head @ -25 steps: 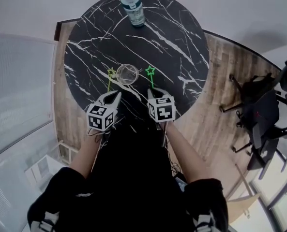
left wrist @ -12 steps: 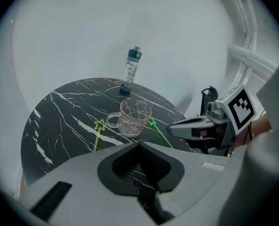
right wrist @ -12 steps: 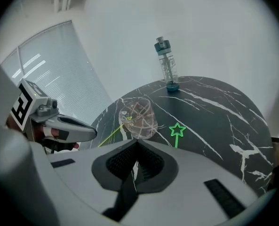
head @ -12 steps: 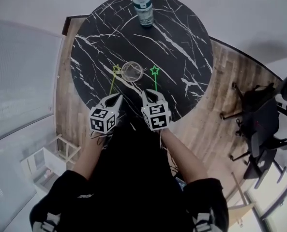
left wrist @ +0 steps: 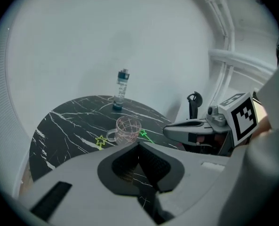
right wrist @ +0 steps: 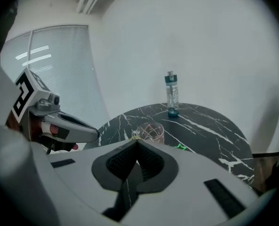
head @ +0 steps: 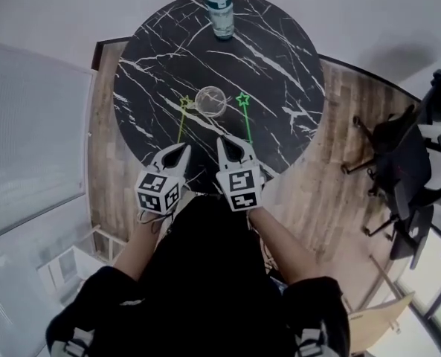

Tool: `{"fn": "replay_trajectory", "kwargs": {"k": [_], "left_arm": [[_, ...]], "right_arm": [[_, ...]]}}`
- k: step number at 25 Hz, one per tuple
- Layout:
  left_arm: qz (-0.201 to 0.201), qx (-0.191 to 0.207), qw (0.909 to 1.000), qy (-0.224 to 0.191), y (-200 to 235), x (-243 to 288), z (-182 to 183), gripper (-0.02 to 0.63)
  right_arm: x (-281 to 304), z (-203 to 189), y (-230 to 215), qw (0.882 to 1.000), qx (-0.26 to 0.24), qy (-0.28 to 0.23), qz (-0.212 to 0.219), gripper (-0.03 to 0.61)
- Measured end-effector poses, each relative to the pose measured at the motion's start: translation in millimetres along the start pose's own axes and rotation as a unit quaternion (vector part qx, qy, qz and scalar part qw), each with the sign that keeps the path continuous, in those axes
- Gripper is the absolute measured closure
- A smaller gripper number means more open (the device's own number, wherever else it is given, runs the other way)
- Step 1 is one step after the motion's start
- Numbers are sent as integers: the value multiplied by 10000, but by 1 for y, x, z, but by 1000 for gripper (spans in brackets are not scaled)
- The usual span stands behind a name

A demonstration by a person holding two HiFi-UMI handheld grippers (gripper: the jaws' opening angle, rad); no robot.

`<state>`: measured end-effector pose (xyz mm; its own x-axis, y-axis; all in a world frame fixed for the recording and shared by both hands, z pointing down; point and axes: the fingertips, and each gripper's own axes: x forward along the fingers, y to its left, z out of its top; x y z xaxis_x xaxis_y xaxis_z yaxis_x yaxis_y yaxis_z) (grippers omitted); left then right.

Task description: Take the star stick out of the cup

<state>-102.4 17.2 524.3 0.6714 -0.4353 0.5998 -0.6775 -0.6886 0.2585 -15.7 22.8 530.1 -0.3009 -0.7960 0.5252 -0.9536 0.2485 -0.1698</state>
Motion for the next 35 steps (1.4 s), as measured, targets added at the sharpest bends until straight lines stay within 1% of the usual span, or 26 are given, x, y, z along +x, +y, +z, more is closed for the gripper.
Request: {"fn": "replay_trajectory", "kwargs": {"k": [4, 7, 10, 13, 15, 17, 19, 21, 23, 25, 26, 28, 30, 32, 35], "left_arm": [[204, 652, 9969, -390, 1, -39, 8, 614], [155, 774, 9929, -896, 2, -74, 23, 614], [73, 859, 9844, -1531, -2, -112, 49, 614], [45, 959, 9740, -2054, -7, -151, 74, 615], [49, 1078, 9676, -2284, -11, -172, 87, 614], [54, 1324, 9620, -2388, -16, -187, 94, 614], [25, 1539, 9573, -2447, -22, -197, 97, 614], [-103, 1485, 9560, -2529, -30, -205, 100, 614], [-218, 1291, 9570, -2587, -41, -211, 103, 614], [-259, 1206, 9576, -2603, -52, -216, 109, 614], [-289, 1212, 9564, -2642, -58, -218, 114, 615], [-343, 1268, 9507, -2809, -70, -221, 127, 614], [-301, 1330, 9457, -2950, -80, -221, 137, 614], [-262, 1295, 9449, -2995, -89, -219, 141, 614], [-262, 1237, 9422, -3103, -105, -221, 146, 614]], "right_arm": [[-26, 23, 31, 9988, 29, -433, -229, 583], [-48, 49, 57, 9941, -84, -1010, -383, 583], [-80, 80, 73, 9804, -188, -1804, -769, 583], [-116, 106, 84, 9646, -330, -2322, -1206, 583], [-138, 124, 93, 9558, -496, -2560, -1357, 583], [-158, 140, 106, 9479, -707, -2746, -1453, 583], [-176, 149, 115, 9421, -805, -2823, -1620, 583], [-193, 153, 118, 9399, -771, -2804, -1791, 583], [-207, 157, 122, 9401, -784, -2800, -1779, 583], [-218, 164, 125, 9400, -892, -2808, -1721, 583], [-222, 167, 125, 9392, -932, -2814, -1735, 583], [-230, 173, 120, 9372, -947, -2810, -1837, 583], [-237, 178, 112, 9354, -902, -2856, -1881, 583], [-245, 181, 107, 9339, -926, -2920, -1841, 583], [-258, 183, 101, 9323, -1128, -2924, -1807, 583]]}}
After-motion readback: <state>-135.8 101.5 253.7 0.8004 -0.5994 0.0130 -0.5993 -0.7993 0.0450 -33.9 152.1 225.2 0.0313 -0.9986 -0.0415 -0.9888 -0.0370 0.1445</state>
